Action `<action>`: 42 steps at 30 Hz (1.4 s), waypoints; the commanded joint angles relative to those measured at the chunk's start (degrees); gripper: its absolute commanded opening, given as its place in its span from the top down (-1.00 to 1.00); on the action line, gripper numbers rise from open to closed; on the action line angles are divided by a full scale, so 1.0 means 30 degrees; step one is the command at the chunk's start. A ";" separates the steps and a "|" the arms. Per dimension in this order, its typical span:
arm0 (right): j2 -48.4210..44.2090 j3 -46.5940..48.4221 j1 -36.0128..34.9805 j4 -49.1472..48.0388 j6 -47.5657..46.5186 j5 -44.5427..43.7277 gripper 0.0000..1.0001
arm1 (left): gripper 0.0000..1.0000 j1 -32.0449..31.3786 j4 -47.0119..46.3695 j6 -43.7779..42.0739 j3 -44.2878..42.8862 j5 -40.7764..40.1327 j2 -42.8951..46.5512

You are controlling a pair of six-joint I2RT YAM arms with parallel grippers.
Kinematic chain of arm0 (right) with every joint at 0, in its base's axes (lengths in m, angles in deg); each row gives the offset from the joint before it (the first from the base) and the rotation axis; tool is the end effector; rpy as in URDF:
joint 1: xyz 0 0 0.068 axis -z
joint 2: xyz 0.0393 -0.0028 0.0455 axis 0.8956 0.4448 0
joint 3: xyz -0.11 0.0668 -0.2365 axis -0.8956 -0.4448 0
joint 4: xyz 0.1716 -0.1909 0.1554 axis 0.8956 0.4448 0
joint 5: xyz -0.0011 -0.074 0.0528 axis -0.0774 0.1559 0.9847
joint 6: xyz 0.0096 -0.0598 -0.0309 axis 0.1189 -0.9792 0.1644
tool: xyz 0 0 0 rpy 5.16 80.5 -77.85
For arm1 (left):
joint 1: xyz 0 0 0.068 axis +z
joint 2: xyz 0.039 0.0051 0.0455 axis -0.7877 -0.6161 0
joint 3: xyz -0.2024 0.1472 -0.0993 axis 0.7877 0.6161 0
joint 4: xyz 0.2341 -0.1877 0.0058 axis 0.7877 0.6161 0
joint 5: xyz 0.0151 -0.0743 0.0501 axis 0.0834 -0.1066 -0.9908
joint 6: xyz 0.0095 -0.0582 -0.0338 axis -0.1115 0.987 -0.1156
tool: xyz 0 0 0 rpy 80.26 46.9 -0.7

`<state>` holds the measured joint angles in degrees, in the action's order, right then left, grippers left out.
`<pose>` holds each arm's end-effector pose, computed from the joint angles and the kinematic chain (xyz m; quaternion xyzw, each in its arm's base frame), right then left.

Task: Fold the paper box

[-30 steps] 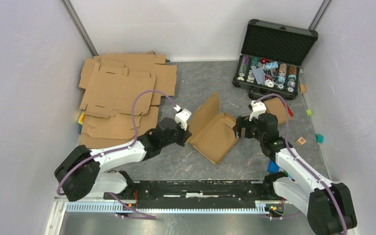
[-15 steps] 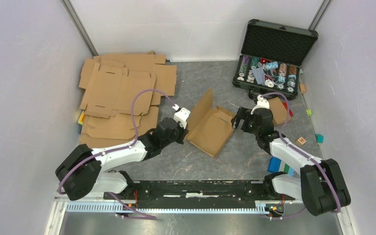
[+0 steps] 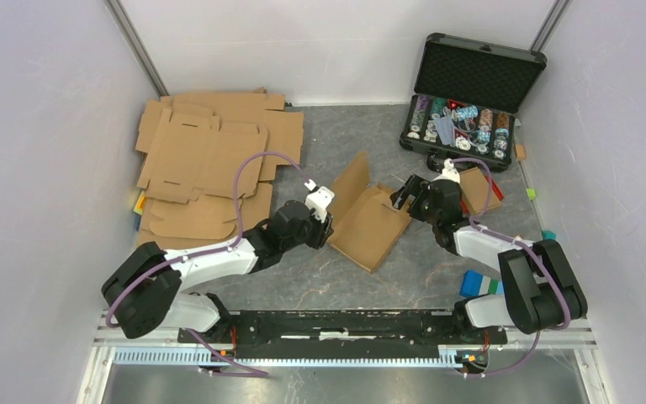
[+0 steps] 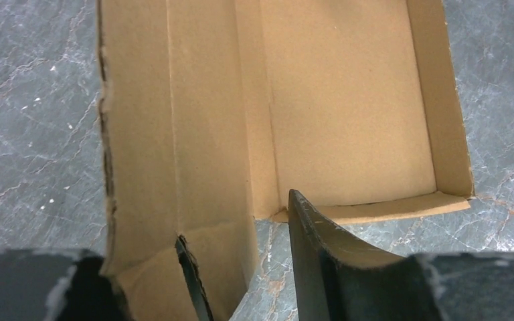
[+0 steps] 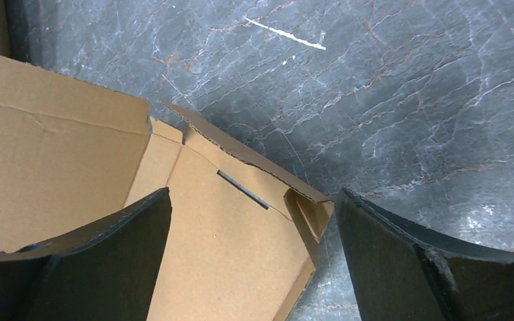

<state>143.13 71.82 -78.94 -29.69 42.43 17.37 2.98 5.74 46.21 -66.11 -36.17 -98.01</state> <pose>0.2908 0.0780 0.1162 0.1937 0.8511 0.2140 0.4386 0.2119 -0.2366 0.1523 0.2859 0.8163 -0.2052 0.4581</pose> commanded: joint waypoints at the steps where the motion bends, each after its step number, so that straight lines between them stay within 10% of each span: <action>1: 0.0923 0.0701 0.0091 -0.0794 0.0509 0.1136 -0.92 | 0.07 -0.0105 -0.0441 -0.0020 -0.1170 0.1247 -0.0369; 11: 0.0641 -0.0165 0.0094 -0.1091 0.0662 0.1786 -0.91 | -0.19 -0.0105 -0.1703 0.1005 -0.1237 0.3402 -0.0621; 19: 0.0245 -0.0376 0.0080 -0.0617 0.0037 0.1874 -0.91 | 0.47 -0.0072 -0.1355 0.1332 -0.1780 0.3920 -0.1400; 42: -0.4117 -0.2024 0.0637 0.3610 -0.1827 -0.2361 -0.96 | 0.64 -0.0031 -0.0844 0.1424 -0.1376 0.1100 -0.0472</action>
<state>134.28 65.77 -77.33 -22.04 38.30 15.62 3.06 3.73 49.25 -69.52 -28.80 -101.55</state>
